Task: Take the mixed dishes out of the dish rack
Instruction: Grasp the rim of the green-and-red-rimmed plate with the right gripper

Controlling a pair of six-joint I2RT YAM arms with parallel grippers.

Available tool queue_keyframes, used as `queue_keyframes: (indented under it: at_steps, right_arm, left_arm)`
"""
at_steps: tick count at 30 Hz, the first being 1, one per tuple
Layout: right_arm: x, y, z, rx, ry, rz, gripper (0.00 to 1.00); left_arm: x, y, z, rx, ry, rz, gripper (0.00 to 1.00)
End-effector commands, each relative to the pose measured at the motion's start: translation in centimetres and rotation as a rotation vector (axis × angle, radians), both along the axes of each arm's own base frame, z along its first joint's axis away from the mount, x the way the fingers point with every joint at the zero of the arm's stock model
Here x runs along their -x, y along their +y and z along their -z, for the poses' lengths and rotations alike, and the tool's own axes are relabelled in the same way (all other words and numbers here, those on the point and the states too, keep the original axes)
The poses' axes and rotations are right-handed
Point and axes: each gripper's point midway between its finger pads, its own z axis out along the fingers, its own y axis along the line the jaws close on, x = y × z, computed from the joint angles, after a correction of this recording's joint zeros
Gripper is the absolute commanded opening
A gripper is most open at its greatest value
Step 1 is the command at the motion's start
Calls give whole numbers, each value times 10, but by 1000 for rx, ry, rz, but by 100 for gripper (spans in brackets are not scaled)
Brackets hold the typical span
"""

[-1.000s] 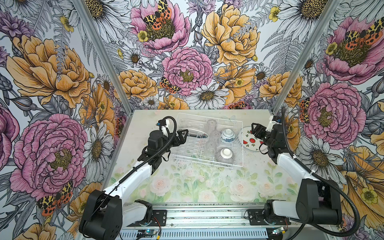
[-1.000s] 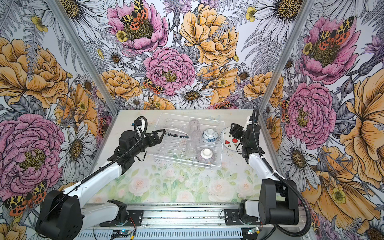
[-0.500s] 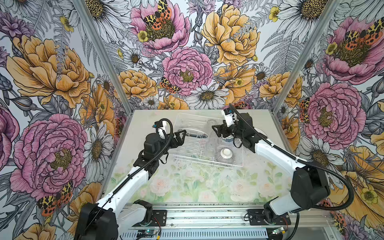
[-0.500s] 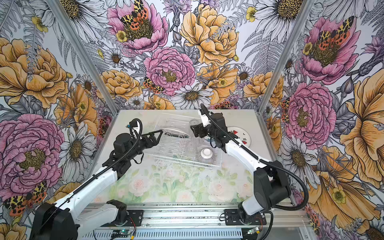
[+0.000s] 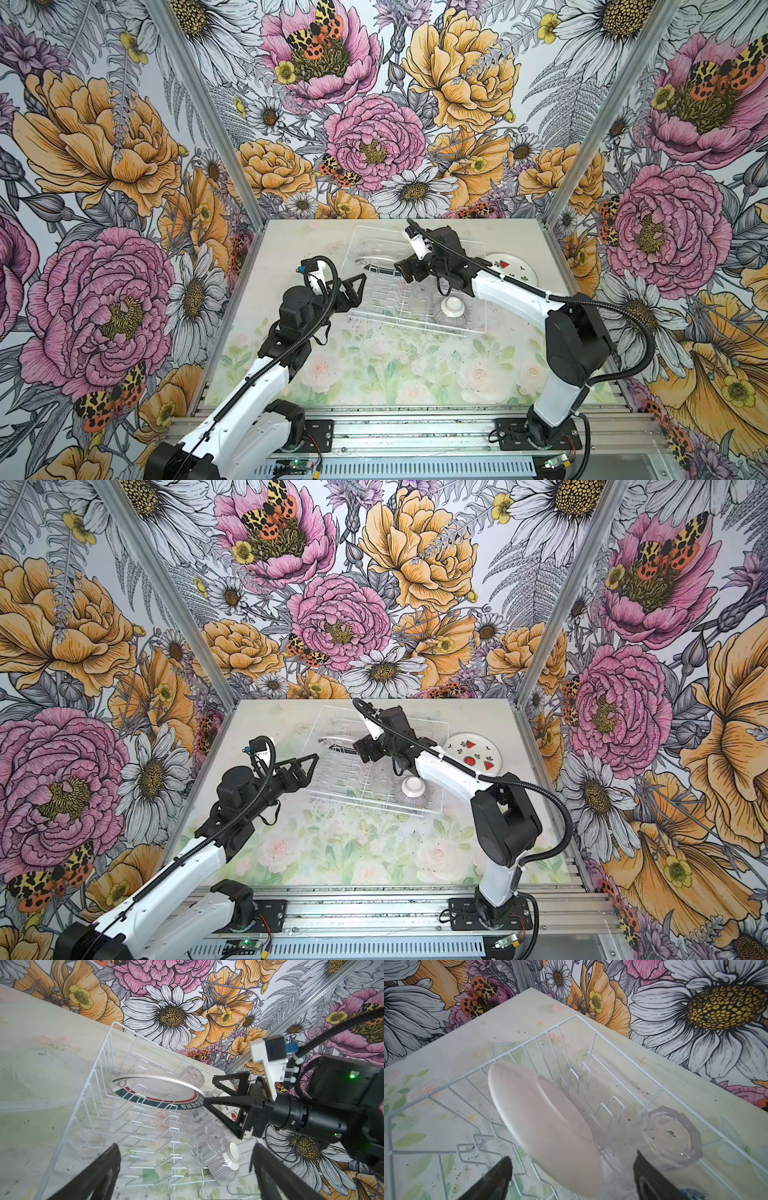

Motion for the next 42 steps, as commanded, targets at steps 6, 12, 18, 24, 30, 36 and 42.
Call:
queue_keyframes:
  at_steps: [6, 12, 18, 24, 30, 36, 42]
  right_arm:
    - [-16, 9, -2, 113, -85, 44, 87]
    - [-21, 19, 3, 160, -111, 31, 73]
    - [-22, 31, 10, 153, -96, -18, 58]
    - [-24, 34, 11, 158, -100, -27, 46]
    - [-25, 33, 4, 173, -131, -43, 32]
    - [-29, 30, -7, 204, -180, -29, 18]
    - [-30, 33, -19, 220, -224, -37, 6]
  left_arm:
    - [-1, 13, 6, -41, -10, -57, 99]
    - [-2, 17, 10, -45, -2, -73, 99]
    - [-3, 20, 10, -48, 0, -84, 99]
    - [-3, 22, 11, -47, -1, -90, 99]
    - [-4, 21, 13, -45, 5, -89, 99]
    - [-5, 21, 13, -43, 8, -87, 99]
    - [-5, 22, 14, -42, 8, -91, 99]
